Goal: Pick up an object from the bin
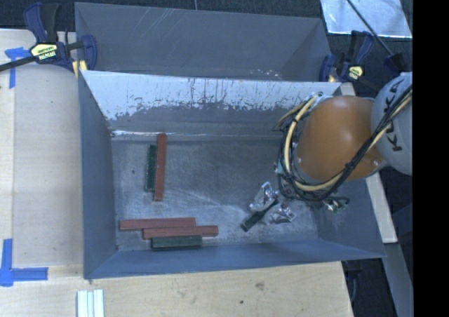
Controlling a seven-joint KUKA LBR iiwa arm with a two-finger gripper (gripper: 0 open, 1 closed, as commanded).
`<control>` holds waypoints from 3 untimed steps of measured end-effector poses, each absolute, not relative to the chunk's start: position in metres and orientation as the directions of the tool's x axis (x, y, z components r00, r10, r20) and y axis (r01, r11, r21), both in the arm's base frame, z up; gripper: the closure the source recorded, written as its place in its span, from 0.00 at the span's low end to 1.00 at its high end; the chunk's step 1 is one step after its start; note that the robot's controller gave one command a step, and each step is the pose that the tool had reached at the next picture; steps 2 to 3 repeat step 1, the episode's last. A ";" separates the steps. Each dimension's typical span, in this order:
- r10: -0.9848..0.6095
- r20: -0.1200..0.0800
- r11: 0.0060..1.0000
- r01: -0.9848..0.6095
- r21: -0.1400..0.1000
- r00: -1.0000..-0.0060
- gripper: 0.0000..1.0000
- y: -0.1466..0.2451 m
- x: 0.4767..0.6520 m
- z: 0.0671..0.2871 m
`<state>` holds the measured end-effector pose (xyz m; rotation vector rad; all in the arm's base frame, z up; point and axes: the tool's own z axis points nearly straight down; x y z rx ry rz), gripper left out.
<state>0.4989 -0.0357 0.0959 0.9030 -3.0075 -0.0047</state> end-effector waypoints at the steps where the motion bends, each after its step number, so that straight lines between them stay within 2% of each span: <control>1: -0.450 -0.003 0.893 -0.450 -0.001 -0.893 1.00 -0.047 0.499 0.221; 3: -0.450 -0.003 0.893 -0.450 -0.001 -0.893 1.00 -0.047 0.499 0.221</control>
Offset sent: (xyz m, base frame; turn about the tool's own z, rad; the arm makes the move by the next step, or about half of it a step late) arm 0.0000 0.0000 0.0000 0.0000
